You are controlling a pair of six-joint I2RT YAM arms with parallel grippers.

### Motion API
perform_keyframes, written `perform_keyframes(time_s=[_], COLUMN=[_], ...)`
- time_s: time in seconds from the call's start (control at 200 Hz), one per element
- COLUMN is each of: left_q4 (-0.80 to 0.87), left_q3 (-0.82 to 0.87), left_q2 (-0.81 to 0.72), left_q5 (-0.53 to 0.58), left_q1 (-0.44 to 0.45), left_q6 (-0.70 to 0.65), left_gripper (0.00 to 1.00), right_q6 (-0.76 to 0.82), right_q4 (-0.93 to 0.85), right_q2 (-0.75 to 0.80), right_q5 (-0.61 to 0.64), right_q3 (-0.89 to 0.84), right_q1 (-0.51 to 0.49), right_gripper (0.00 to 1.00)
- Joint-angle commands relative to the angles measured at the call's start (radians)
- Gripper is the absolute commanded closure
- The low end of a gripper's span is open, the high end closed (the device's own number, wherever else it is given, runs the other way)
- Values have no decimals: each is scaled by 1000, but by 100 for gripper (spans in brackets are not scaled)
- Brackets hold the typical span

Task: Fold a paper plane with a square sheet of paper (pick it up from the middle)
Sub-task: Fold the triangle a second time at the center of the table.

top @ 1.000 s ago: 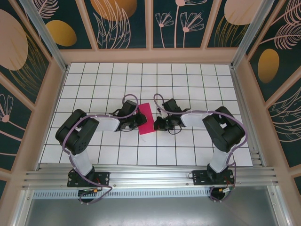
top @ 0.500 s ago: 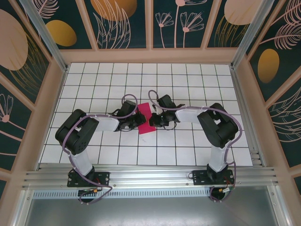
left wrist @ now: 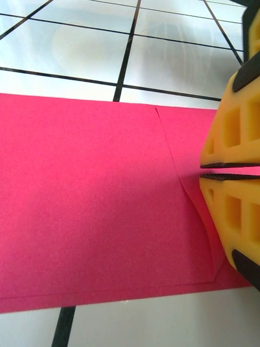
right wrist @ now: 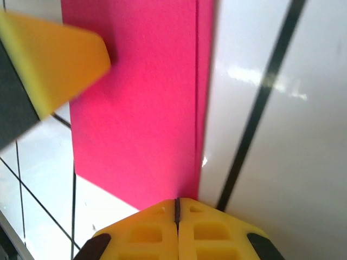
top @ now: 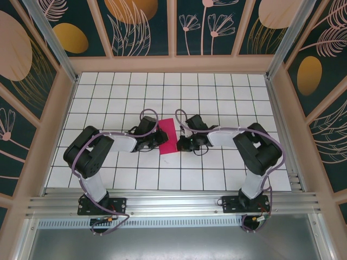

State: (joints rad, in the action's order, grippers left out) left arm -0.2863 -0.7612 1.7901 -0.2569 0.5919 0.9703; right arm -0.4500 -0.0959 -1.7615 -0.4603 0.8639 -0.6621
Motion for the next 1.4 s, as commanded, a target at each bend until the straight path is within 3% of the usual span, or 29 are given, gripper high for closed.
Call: perform_keyframes(time_s=[0.0,0.215,0.505,0.766,1.211,1.396], left_q4=[46,42,43,67,45,-59], left_q3=[31,24,21,11,13,19], left_q2=[4,-1,2,5,-5,-107], left_q5=[40,21,15,33,19,-47], left_q1=[-13,-12,-12,-12,-13,-12], left_q6=[-12,-24,-25,-27,-39,-9], left_gripper=[85,85,85,85,85,75], right_q6=[42,0,5,17,54,-15], right_q4=[-136,-34,-29,-59,-133,-19], right_q2=[65,117,-49,-114,101,230], right_q5=[7,-18,-38,-26,-29,43], right_q3=[-38,30,143,120,-59,-30], right_q1=[2,1,-12,-13,-13,8], right_gripper=[94,94,94,94,93,85])
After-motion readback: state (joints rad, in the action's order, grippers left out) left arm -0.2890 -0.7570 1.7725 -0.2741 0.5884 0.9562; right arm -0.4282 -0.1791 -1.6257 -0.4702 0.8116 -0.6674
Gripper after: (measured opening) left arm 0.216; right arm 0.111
